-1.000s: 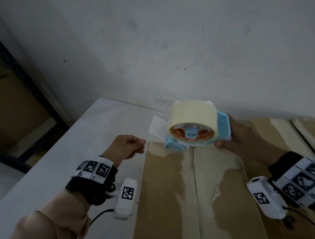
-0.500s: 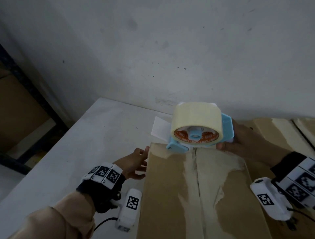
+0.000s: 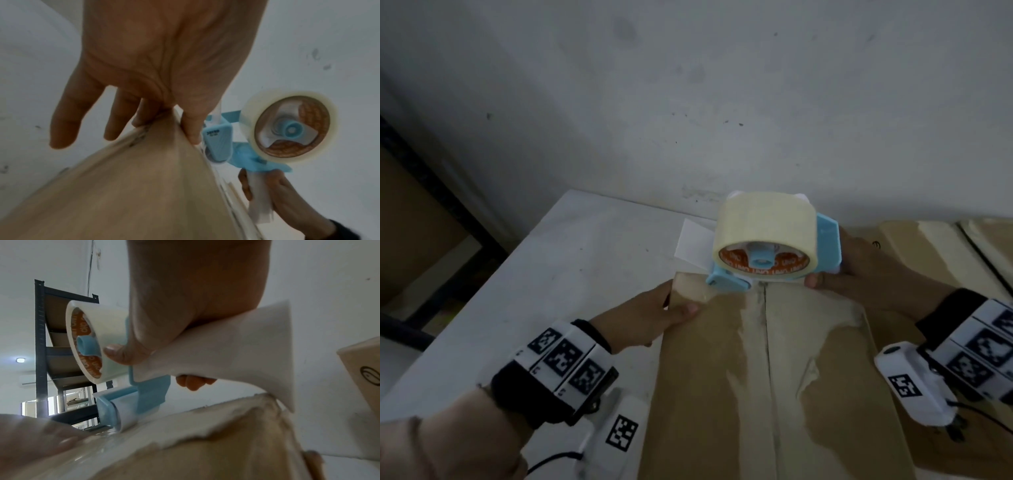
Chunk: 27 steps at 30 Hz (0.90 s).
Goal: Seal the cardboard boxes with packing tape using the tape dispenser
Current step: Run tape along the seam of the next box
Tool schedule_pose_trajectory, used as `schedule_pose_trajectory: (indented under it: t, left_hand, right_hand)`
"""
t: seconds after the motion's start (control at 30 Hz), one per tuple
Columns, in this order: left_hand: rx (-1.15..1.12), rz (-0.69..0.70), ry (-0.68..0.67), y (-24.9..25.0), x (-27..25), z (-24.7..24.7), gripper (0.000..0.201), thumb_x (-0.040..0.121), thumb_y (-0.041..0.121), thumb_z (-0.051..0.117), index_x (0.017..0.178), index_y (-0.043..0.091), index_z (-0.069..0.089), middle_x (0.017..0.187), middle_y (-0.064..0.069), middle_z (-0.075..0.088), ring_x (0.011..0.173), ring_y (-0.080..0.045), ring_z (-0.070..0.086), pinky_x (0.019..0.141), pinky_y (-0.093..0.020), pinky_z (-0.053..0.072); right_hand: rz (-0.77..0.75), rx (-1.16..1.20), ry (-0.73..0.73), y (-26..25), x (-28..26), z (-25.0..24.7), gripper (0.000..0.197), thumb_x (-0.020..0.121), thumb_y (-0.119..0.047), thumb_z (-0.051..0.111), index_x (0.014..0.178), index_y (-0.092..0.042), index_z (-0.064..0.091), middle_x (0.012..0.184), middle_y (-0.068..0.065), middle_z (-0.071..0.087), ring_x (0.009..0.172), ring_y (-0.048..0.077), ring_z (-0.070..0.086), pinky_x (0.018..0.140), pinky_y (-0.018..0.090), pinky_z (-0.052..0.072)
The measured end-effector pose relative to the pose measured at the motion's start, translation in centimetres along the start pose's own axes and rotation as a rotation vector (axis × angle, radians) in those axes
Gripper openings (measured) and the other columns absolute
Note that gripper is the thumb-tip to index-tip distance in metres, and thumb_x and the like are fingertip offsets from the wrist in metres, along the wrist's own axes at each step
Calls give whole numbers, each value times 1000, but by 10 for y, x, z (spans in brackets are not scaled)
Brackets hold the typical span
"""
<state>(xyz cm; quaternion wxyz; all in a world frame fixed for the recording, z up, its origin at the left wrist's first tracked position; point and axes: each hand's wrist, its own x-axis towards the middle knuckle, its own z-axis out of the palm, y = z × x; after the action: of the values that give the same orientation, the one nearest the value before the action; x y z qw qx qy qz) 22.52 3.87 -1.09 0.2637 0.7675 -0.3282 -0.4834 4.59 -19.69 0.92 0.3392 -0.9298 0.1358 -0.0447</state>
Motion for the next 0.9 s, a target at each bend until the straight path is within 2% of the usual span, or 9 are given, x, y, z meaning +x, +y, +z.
schedule_pose_trajectory:
  t: [0.13,0.23,0.3,0.33,0.4,0.5,0.6,0.7,0.9]
  left_hand:
    - [134,-81,-43,8,10,-18,53,88,54,44,137,41,31,131,7,52,112,-17,55,89,-38,51]
    - [320,-80,-72,27,17,-29,49,89,50,45,135,34,38,126,6,55,103,-14,56,68,-20,50]
    - [397,-64,-73,40,24,-34,46,93,38,46,135,23,41,122,1,55,95,-12,53,52,-8,46]
    - [431,-62,-65,45,27,-35,46,93,34,48,135,18,42,124,-3,55,94,-13,53,53,-7,46]
    - [530,-57,-20,51,37,-38,52,90,35,53,135,12,43,129,-8,54,102,-20,57,74,-19,51]
    - [714,-29,71,58,49,-40,55,87,41,58,133,12,48,130,-9,55,115,-24,54,97,-33,45]
    - [850,6,165,70,54,-35,50,88,37,58,130,12,50,132,-9,53,118,-24,52,100,-34,41]
    - [891,25,204,76,57,-21,42,94,25,49,132,9,45,135,-11,49,121,-26,49,101,-35,40]
    - [933,39,141,68,59,7,52,100,22,21,149,9,6,157,-7,3,141,-31,15,116,-38,18]
  right_hand:
    - [28,57,41,2,-9,4,102,57,-88,44,133,-21,36,116,-5,60,101,11,60,83,43,52]
    - [34,87,66,5,-15,9,97,61,-85,45,131,-18,42,115,-8,61,102,4,59,85,40,51]
    - [50,112,83,5,-18,12,98,62,-83,47,132,-14,40,117,-10,59,101,-4,57,85,24,50]
    - [52,115,101,4,-19,14,98,63,-80,49,132,-12,38,117,-10,59,100,-9,55,82,13,47]
    - [59,119,146,1,-21,17,95,64,-72,50,133,-8,37,118,-5,58,99,-10,54,76,5,43]
    - [82,117,185,0,-24,21,97,63,-76,49,132,-9,36,117,-1,58,101,3,56,80,16,46]
    - [118,67,222,-2,-27,24,103,60,-87,40,128,-9,40,104,-3,62,89,10,61,73,32,52]
    - [125,-2,264,-4,-28,29,102,61,-85,37,127,-7,43,100,-1,65,84,11,62,68,35,54]
    - [147,46,304,-6,-25,32,103,57,-90,37,124,-13,45,104,-1,66,88,12,64,71,42,55]
